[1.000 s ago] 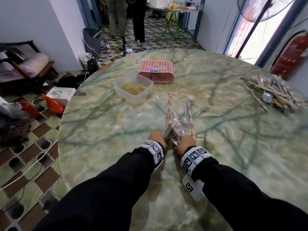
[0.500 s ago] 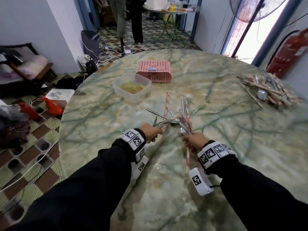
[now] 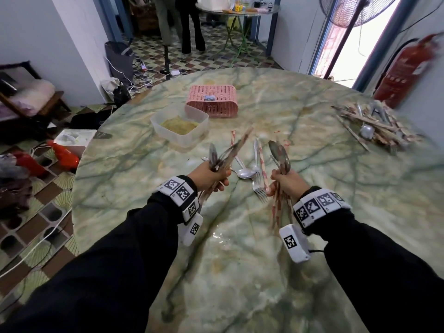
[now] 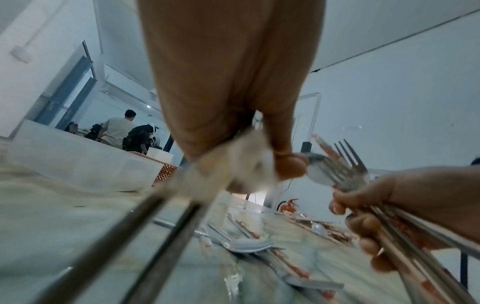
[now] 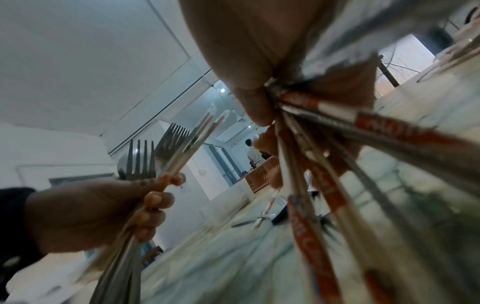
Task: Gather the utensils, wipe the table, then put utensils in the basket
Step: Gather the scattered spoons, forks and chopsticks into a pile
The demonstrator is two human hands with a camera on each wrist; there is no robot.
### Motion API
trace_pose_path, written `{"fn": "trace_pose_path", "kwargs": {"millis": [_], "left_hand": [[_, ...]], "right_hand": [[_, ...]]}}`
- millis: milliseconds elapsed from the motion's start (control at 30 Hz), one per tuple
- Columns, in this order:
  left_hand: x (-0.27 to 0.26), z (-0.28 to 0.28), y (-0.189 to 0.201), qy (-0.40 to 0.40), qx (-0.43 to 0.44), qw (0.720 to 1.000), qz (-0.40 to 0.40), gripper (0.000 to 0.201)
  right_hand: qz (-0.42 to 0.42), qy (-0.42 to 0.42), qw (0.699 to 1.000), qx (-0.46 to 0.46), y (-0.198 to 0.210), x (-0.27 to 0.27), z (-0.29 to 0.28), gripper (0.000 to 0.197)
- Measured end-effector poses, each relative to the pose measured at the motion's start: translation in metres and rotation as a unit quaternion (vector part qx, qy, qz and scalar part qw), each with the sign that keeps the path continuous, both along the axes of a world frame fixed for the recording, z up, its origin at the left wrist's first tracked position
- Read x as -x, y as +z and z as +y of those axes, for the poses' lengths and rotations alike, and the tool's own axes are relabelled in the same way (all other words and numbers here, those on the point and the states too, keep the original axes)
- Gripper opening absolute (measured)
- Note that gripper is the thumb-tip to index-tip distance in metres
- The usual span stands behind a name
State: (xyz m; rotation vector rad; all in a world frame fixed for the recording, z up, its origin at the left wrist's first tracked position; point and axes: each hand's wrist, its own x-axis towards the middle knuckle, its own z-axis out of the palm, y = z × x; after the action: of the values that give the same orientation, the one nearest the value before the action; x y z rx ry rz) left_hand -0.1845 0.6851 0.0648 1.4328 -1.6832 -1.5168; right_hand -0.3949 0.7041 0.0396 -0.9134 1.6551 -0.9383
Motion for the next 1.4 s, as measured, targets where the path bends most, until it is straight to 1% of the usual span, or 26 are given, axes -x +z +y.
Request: {"fn": "trace_pose_path", "kwargs": {"millis": [33,100,133,167,200,233,300,333,400,500,633,700,733,800,833,900,933,1033,1133,1200,1267,1333,1400], "left_hand": [[0.003,-0.003,-0.001,0.015,0.009,1.000,-0.001,0.009],[0.011,-0.012,-0.005,0.045,0.034,0.998,-0.019,0.006],[0.015,-0.017,-0.007,0.054,0.058,0.996,-0.046,0.005],[0.018,-0.023,-0.010,0.056,0.088,0.991,-0.083,0.007],[0.020,-0.029,-0.014,0.054,0.115,0.984,-0.122,0.010],[0.022,-0.036,-0.017,0.050,0.130,0.978,-0.156,0.012],[0.026,-0.050,-0.025,0.040,0.140,0.967,-0.209,0.017],[0.028,-0.056,-0.029,0.032,0.143,0.961,-0.234,0.022],[0.030,-0.065,-0.036,0.016,0.152,0.947,-0.283,0.027],[0.034,-0.075,-0.044,-0.020,0.149,0.931,-0.333,0.026],[0.036,-0.082,-0.053,-0.088,0.145,0.895,-0.412,0.025],[0.034,-0.086,-0.056,-0.097,0.146,0.891,-0.419,0.026],[0.033,-0.087,-0.057,-0.101,0.150,0.889,-0.422,0.026],[0.032,-0.089,-0.058,-0.110,0.152,0.883,-0.431,0.026],[0.031,-0.090,-0.058,-0.116,0.151,0.880,-0.434,0.027],[0.028,-0.090,-0.059,-0.133,0.149,0.878,-0.435,0.031],[0.027,-0.090,-0.059,-0.141,0.147,0.876,-0.436,0.031],[0.024,-0.090,-0.058,-0.150,0.122,0.878,-0.438,0.029],[0.021,-0.089,-0.055,-0.140,0.096,0.890,-0.422,0.034],[0.018,-0.088,-0.054,-0.132,0.087,0.900,-0.406,0.031],[0.017,-0.088,-0.051,-0.121,0.085,0.913,-0.380,0.024],[0.015,-0.088,-0.048,-0.100,0.095,0.927,-0.348,0.027],[0.013,-0.090,-0.044,-0.075,0.117,0.941,-0.310,0.031]], "right_hand": [[0.014,0.002,1.000,0.007,0.000,0.000,-0.001,0.029],[0.099,0.008,0.995,0.004,-0.003,0.000,-0.003,0.032],[0.140,0.009,0.990,-0.001,-0.006,0.001,-0.004,0.031],[0.171,0.013,0.985,-0.021,-0.009,0.001,-0.006,0.026],[0.191,0.028,0.980,-0.051,-0.011,0.001,-0.006,0.017],[0.208,0.045,0.974,-0.079,-0.014,0.000,-0.006,0.017],[0.233,0.050,0.965,-0.112,-0.023,-0.002,-0.006,0.041],[0.244,0.041,0.962,-0.111,-0.026,-0.003,-0.005,0.046],[0.261,0.025,0.958,-0.117,-0.031,-0.006,-0.005,0.050],[0.280,0.064,0.946,-0.151,-0.037,-0.007,-0.010,0.057],[0.281,0.083,0.942,-0.161,-0.040,-0.002,-0.012,0.054],[0.252,0.073,0.953,-0.154,-0.039,0.000,-0.013,0.045],[0.220,0.052,0.964,-0.141,-0.037,0.000,-0.014,0.036],[0.126,-0.014,0.986,-0.108,-0.030,0.002,-0.016,0.011],[0.084,-0.036,0.991,-0.099,-0.024,0.004,-0.016,0.004],[0.035,-0.061,0.994,-0.083,-0.015,0.007,-0.018,0.018],[0.023,-0.072,0.994,-0.074,-0.012,0.009,-0.019,0.021],[0.018,-0.118,0.992,-0.051,-0.006,0.015,-0.022,0.017],[0.016,-0.176,0.984,-0.011,-0.005,0.021,-0.025,0.009],[0.001,-0.220,0.975,0.027,-0.004,0.024,-0.029,0.014],[-0.029,-0.254,0.965,0.057,-0.003,0.026,-0.036,0.018],[-0.070,-0.268,0.958,0.078,-0.001,0.029,-0.044,0.018],[-0.130,-0.271,0.949,0.093,0.002,0.033,-0.054,0.015]]}}
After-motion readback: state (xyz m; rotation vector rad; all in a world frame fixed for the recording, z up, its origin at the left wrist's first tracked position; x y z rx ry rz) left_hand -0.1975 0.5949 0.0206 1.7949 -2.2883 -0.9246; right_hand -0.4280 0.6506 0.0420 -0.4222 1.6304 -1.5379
